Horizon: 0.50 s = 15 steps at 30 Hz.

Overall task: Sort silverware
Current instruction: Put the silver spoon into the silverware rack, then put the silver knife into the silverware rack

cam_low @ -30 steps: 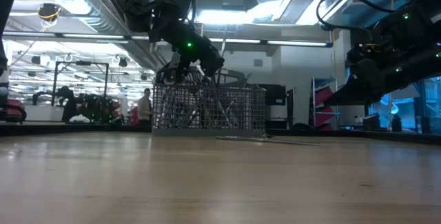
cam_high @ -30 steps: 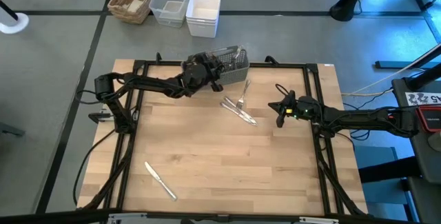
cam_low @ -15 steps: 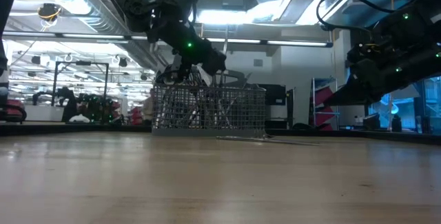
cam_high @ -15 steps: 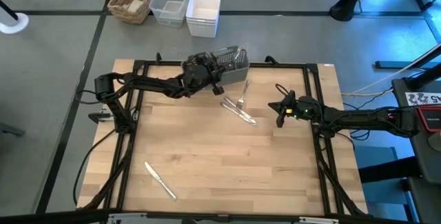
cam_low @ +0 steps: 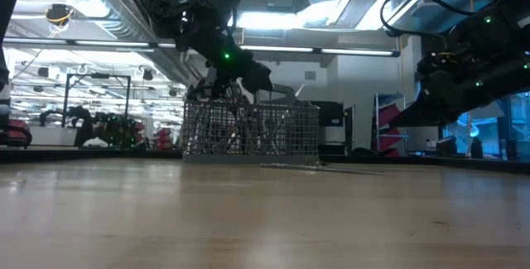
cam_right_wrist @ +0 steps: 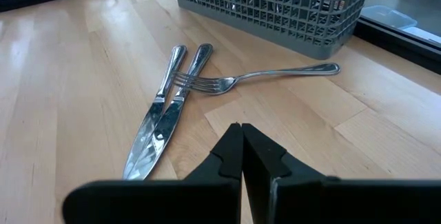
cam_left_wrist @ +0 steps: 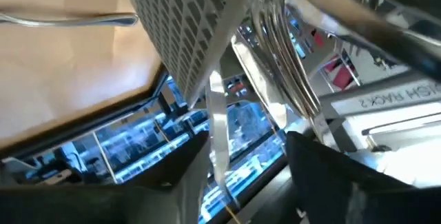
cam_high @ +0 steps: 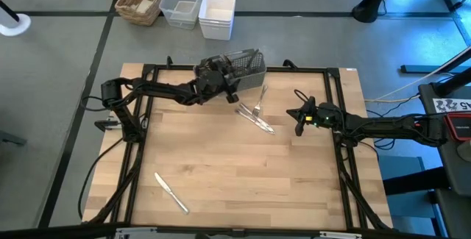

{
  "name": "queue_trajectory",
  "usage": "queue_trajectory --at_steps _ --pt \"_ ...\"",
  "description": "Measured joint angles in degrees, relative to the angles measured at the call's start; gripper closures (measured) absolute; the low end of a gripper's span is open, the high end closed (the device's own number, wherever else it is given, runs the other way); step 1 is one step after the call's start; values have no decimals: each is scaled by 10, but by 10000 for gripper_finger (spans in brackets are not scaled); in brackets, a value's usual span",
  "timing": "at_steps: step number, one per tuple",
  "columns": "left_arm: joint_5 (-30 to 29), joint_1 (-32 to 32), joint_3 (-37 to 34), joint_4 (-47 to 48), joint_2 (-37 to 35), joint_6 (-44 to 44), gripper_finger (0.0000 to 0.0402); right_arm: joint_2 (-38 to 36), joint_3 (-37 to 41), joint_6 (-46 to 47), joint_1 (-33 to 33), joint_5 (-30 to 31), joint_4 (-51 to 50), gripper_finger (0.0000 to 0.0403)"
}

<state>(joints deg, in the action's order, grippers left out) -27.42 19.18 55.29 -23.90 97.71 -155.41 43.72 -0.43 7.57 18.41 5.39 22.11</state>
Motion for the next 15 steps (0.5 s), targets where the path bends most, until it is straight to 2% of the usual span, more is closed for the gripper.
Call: queue_trajectory --at_steps 4,9,12,15 --pt "0 0 0 -44 0 92 201 0 0 0 0 0 0 397" --pt "2 -1 0 -207 0 328 210 0 0 0 0 0 0 397" --pt "46 -6 0 -322 0 501 220 0 0 0 0 0 0 397" --pt "135 -15 0 -405 -1 656 231 0 0 0 0 0 0 397"
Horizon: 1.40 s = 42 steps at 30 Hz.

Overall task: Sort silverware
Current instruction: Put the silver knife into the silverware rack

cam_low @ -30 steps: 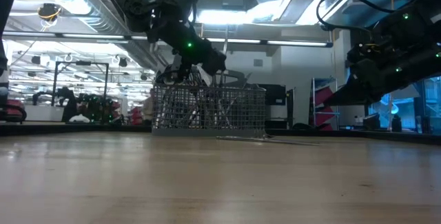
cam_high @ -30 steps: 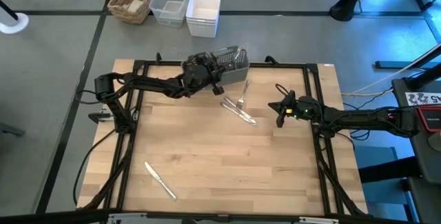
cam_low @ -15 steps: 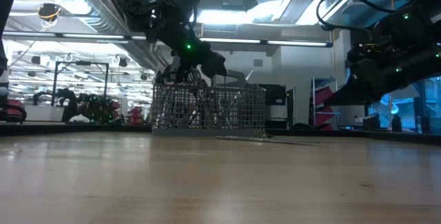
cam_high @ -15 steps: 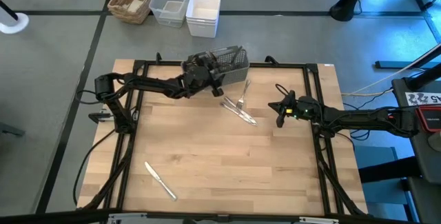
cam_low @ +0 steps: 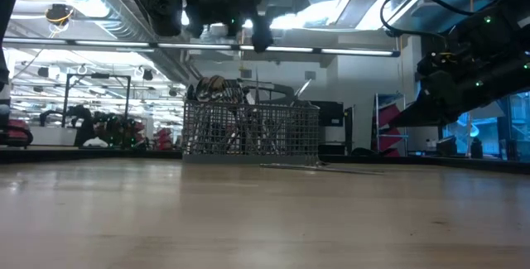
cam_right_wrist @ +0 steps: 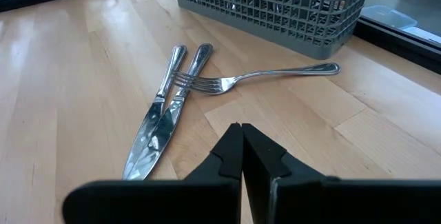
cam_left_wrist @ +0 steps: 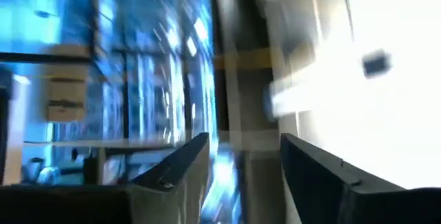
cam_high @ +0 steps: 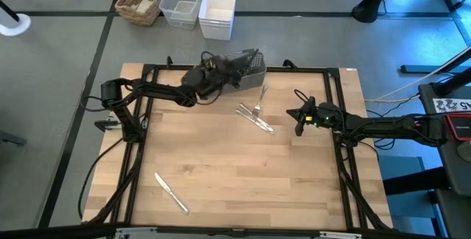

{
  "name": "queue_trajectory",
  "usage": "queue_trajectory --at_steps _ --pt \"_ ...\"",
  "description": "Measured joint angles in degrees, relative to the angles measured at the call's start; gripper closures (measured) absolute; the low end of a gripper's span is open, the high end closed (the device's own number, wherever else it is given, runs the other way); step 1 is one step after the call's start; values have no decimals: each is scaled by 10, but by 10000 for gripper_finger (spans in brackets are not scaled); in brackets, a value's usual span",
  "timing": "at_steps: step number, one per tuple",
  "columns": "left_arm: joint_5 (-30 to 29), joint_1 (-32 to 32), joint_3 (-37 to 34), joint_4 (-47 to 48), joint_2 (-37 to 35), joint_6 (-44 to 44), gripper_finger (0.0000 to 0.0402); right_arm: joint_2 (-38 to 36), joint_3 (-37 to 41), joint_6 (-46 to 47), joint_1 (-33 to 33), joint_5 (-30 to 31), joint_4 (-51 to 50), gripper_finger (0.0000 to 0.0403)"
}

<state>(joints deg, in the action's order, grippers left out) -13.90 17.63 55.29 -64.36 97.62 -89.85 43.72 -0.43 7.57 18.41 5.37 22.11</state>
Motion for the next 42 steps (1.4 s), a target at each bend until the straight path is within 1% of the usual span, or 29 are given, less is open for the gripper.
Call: queue_trajectory --at_steps 1,3,4,7,9,13,15,19,23,26,28,30,32,36,39,42 --pt "40 -4 0 -15 0 48 234 0 0 0 0 0 0 397" --pt "137 -10 0 -36 0 137 241 0 0 0 0 0 0 397" --pt "188 -13 0 -43 0 163 244 0 0 0 0 0 0 397" --pt "336 -26 0 -35 0 174 252 0 0 0 0 0 0 397" --pt "407 -42 0 -35 0 172 256 0 0 0 0 0 0 397" --pt "467 -80 0 -30 0 192 263 0 0 0 0 0 0 397" --pt "497 -97 0 4 0 197 266 0 0 0 0 0 0 397" --pt "564 -142 0 80 -1 164 270 0 0 0 0 0 0 397" --pt "630 -197 0 218 -1 98 279 0 0 0 0 0 0 397" --pt "695 -238 0 343 -1 58 289 0 0 0 0 0 0 397" --pt "735 -267 -1 410 -1 40 298 0 0 0 0 0 0 397" --pt "761 -296 -1 463 -1 37 308 0 0 0 0 0 0 397" --pt "774 -326 -1 501 -1 36 319 0 0 0 0 0 0 397" --pt "773 -389 -1 559 -1 20 340 0 0 0 0 0 0 397" --pt "742 -443 -1 609 -1 -14 352 0 0 0 0 0 0 397" --pt "670 -495 -1 646 -1 -64 361 0 0 0 0 0 0 397"
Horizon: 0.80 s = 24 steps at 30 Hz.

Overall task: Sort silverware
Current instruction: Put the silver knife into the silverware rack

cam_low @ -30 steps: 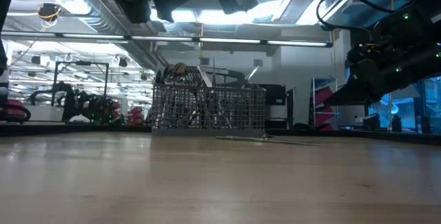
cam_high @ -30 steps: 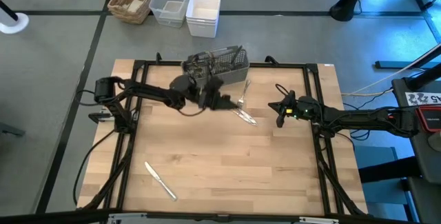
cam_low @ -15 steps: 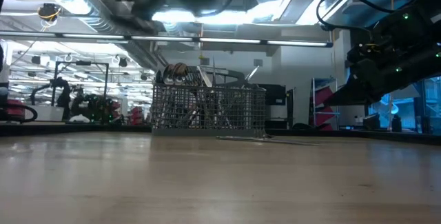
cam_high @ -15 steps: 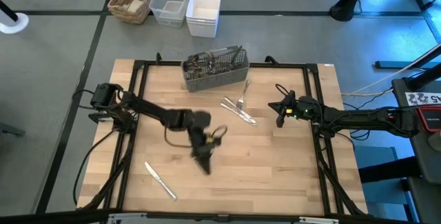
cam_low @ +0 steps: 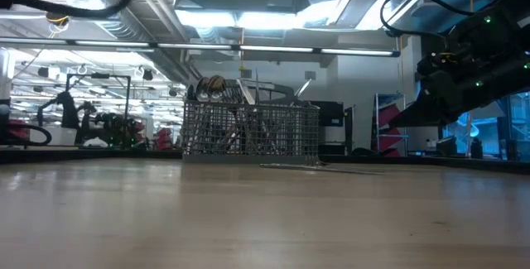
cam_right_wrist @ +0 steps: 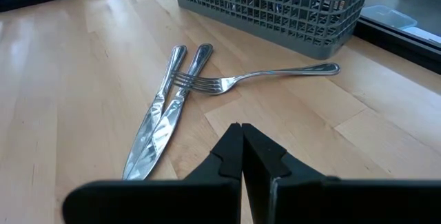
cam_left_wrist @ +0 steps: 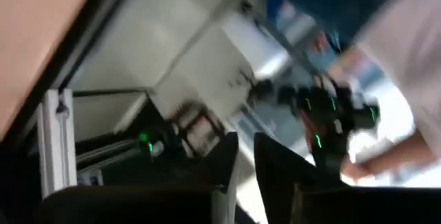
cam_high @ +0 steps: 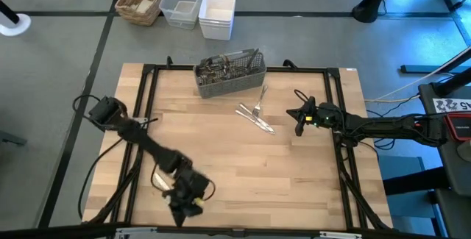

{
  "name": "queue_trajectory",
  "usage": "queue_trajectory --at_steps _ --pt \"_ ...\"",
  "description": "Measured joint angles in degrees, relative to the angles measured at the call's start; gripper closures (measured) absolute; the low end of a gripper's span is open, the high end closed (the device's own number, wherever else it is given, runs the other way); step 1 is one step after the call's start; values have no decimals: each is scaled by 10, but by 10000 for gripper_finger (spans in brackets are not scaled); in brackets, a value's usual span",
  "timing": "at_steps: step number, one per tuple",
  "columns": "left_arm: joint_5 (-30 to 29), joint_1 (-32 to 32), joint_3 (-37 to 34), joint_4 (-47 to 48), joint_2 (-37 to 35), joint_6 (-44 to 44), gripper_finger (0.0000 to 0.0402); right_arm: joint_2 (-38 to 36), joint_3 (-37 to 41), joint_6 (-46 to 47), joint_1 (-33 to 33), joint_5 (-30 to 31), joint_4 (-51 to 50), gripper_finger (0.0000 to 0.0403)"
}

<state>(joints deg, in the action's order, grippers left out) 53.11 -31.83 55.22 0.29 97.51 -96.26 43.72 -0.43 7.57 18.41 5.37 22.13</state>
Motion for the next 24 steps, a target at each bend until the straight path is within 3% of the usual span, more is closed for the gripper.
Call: queue_trajectory --at_steps 3,9,14,16,18,24 --pt "-118 -43 0 2 -3 -40 368 0 0 0 0 0 0 397" --pt "-406 -126 0 11 -26 -163 378 0 0 0 0 0 -1 397" --pt "-592 -206 0 110 -47 -359 380 0 0 0 0 0 0 397" --pt "-630 -231 0 160 -52 -405 379 0 0 0 0 0 0 397" --pt "-631 -234 0 178 -57 -409 378 0 0 0 0 0 0 397" --pt "-641 -192 0 302 -71 -404 384 0 0 0 0 0 0 397"
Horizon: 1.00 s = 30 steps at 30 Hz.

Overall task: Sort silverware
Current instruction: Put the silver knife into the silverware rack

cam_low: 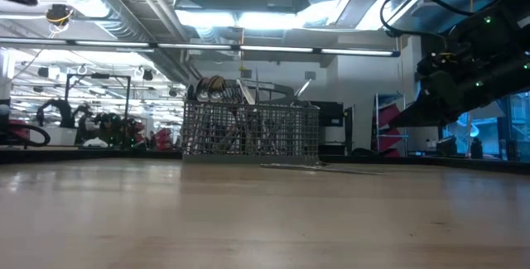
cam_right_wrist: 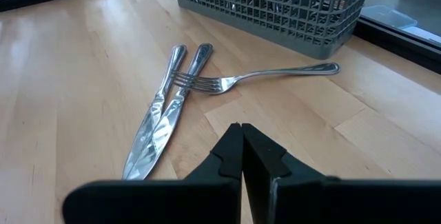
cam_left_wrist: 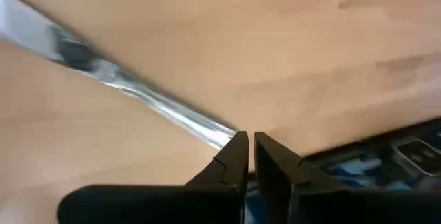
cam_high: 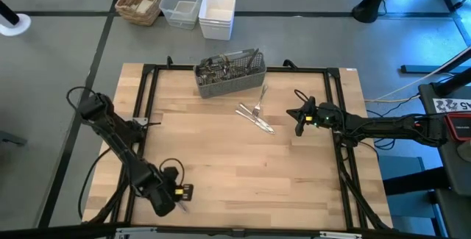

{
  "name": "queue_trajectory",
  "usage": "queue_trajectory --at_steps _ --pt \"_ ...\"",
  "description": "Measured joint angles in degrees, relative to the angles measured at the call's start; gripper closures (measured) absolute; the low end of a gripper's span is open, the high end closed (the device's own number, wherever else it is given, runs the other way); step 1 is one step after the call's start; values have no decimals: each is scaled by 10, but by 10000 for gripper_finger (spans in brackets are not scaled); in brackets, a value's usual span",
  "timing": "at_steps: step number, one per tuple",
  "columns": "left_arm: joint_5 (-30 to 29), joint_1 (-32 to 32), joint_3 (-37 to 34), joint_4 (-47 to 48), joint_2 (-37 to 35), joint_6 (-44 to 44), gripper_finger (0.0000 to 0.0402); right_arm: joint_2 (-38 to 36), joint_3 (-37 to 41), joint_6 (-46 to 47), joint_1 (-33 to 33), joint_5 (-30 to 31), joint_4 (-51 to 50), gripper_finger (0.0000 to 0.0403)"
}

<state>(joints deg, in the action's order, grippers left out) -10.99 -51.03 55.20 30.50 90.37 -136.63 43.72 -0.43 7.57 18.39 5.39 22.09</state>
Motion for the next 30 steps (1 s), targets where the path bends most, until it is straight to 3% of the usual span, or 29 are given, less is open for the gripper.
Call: queue_trajectory --at_steps 5,15,19,25,30 --pt "37 13 0 67 -25 1 383 0 0 0 0 0 0 397" --pt "75 8 0 67 -32 64 376 0 0 0 0 0 0 397" --pt "116 7 -4 68 -32 90 341 0 0 0 0 0 0 397" --pt "134 9 -5 95 -28 35 274 0 0 0 0 0 0 397" --pt "134 9 -5 94 -22 -7 258 0 0 0 0 0 0 397"
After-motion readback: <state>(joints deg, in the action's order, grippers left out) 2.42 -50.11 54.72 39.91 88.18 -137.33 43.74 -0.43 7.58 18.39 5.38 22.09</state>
